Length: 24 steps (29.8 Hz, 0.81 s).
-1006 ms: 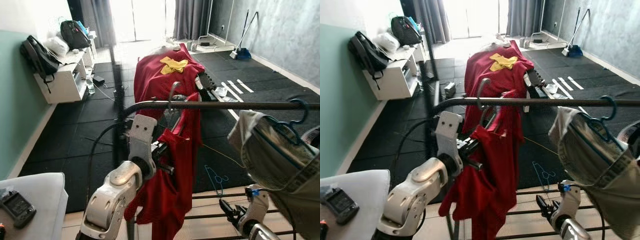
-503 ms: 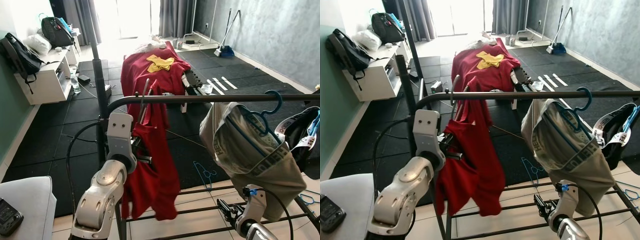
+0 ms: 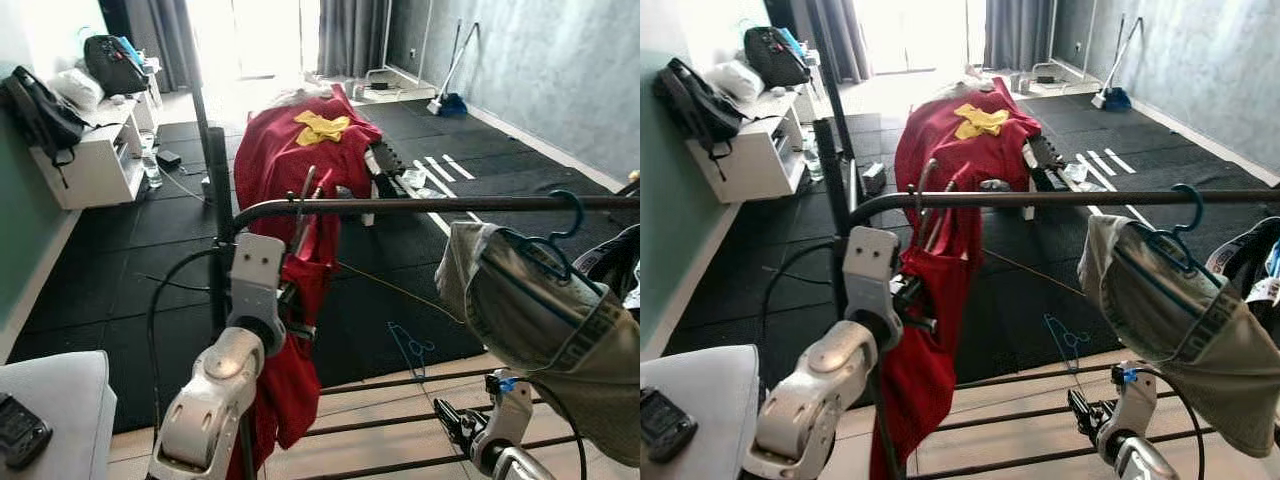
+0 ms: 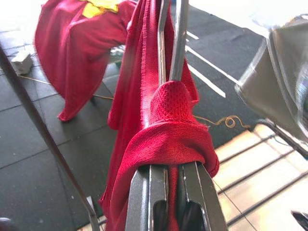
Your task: Hang hanger
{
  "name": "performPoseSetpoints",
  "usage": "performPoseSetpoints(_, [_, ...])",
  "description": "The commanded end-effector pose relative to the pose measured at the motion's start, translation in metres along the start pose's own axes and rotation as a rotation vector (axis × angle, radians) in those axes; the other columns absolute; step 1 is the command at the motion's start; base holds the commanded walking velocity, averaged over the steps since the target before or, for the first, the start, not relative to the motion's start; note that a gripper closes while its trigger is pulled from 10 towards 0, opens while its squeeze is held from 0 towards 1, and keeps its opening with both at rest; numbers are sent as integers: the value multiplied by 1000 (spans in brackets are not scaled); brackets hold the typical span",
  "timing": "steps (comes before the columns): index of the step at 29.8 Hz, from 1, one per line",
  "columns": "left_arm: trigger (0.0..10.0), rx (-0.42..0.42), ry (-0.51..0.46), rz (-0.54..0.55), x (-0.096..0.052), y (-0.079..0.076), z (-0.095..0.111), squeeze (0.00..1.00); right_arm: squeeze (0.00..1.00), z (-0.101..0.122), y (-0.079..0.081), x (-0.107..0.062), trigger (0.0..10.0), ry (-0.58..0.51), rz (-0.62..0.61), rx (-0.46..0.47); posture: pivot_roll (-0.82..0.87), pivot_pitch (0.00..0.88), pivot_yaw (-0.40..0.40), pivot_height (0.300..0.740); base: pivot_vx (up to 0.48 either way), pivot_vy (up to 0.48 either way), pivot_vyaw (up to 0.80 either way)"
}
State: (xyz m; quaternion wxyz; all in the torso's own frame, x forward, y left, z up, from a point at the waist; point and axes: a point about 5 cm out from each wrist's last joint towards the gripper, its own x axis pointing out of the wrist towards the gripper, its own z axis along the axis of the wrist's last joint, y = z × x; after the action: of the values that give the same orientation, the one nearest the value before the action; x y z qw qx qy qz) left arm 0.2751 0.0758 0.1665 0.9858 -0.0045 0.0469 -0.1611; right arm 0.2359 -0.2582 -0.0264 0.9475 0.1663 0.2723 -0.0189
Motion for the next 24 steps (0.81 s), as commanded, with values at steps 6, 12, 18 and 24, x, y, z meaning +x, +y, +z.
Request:
performPoseSetpoints(6, [10000, 74, 112, -143, -11, -21, -10, 0, 0, -4, 0, 0, 10000, 27, -4, 1, -66, 0, 7, 740, 0, 0, 0])
performPoseSetpoints(12, [10000, 81, 130, -113, -22, -17, -13, 0, 0, -3, -1, -1, 10000, 27, -6, -1, -60, 0, 1, 740, 0, 0, 0])
performPoseSetpoints(18, [10000, 57, 139, -42, -29, -10, -17, 0, 0, -3, -2, -1, 10000, 30, -7, -2, -58, 0, -4, 740, 0, 0, 0])
performPoseSetpoints(24, [10000, 7, 102, -57, -35, -8, -13, 1000, 0, -3, -3, -1, 10000, 33, -9, -2, -56, 0, -4, 740, 0, 0, 0])
